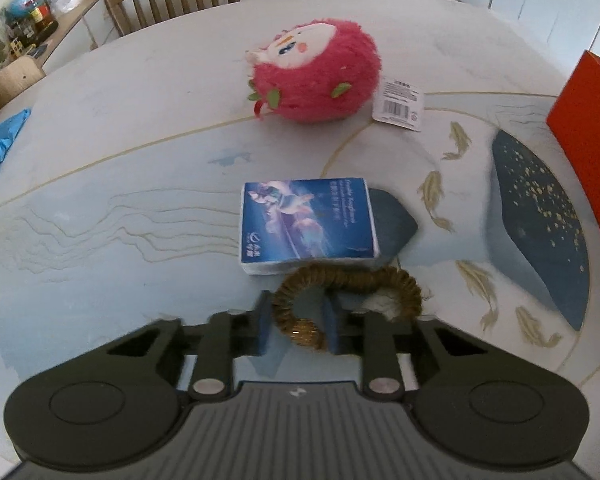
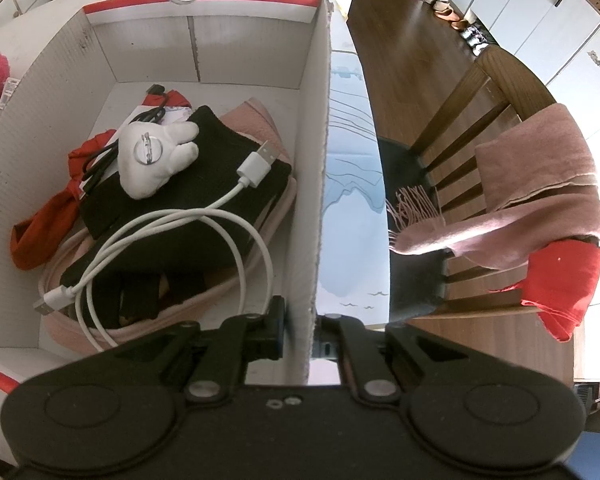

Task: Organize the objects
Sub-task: 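Close the left gripper on the brown beaded bracelet, then lift the bracelet with the left gripper and carry it into the box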

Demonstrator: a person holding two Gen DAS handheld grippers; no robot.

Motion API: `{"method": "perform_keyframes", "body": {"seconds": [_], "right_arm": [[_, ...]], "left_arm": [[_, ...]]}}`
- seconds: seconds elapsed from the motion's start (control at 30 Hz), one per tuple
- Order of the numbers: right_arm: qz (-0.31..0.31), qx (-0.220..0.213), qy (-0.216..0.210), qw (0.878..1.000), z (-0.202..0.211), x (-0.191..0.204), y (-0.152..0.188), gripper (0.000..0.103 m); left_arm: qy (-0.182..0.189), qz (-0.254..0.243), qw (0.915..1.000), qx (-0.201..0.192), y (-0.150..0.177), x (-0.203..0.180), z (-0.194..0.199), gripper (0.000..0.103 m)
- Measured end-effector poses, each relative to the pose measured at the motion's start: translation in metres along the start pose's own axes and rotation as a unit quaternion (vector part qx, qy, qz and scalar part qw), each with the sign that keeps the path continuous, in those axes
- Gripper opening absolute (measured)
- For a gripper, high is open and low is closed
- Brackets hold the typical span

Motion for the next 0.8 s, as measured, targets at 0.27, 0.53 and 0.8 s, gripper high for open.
{"method": "perform_keyframes", "body": {"seconds": [0.27,0.53,0.8], "right_arm": [[0.0,-0.005,-0.008,1.0,0.001,-0.002,0.001,0.005],[0.007,-0.008,-0.012,1.0,0.001,-0.001,0.002,0.005],[0.014,-0.008,-0.014,1.0,0.002,-0.001,0.001,0.004]], "left_arm": [[0.015,0.009,0.9997,-0.017,0.005,-0.016,0.026,0.008],[0.033,-0.013,0.9979,-0.054,-0.006,-0.047,0.07,0.008],[0.074,-0.043,0.9906,-0.106,-0.034,-0.087,0.113,0.008]]}}
Point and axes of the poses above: each gripper's, at about its wrist camera, not at the fingertips, and z roughly against the way its jaws point, x to its left, y to its underside, the point moved 2 cm from there along -z, roughly the way its jaws point, and after that the axes turned 4 degrees about -z, right-handed, at the moved point
